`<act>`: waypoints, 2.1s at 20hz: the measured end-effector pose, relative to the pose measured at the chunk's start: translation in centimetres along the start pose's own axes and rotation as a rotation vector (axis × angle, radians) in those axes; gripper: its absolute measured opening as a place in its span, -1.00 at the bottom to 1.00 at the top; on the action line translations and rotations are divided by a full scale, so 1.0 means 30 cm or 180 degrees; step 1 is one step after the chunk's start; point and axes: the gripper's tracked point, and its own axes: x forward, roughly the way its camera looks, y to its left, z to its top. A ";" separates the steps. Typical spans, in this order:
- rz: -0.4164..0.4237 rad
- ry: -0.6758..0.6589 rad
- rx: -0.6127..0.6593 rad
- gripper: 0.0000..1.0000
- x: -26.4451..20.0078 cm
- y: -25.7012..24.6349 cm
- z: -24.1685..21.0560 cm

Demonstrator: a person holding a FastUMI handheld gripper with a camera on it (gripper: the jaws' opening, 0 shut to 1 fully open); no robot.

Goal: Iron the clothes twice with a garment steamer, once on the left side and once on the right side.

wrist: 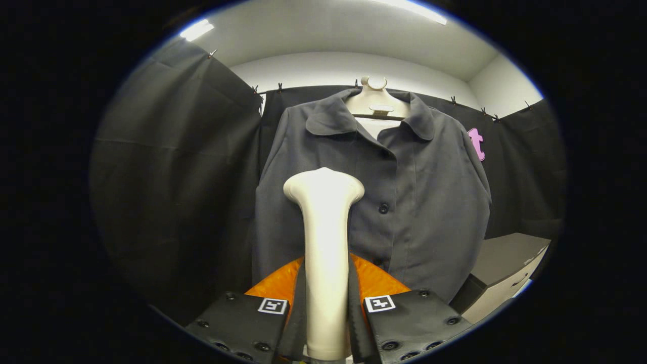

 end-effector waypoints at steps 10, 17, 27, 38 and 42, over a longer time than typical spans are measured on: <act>0.0072 0.0300 -0.0022 -0.16 -0.055 0.039 -0.174; 0.0107 0.0472 -0.0005 -0.16 -0.085 0.051 -0.268; 0.0124 0.0847 0.0008 -0.16 -0.148 0.052 -0.488; 0.0118 0.1296 0.0068 -0.16 -0.218 0.067 -0.709; 0.0109 0.1393 0.0063 -0.15 -0.237 0.074 -0.751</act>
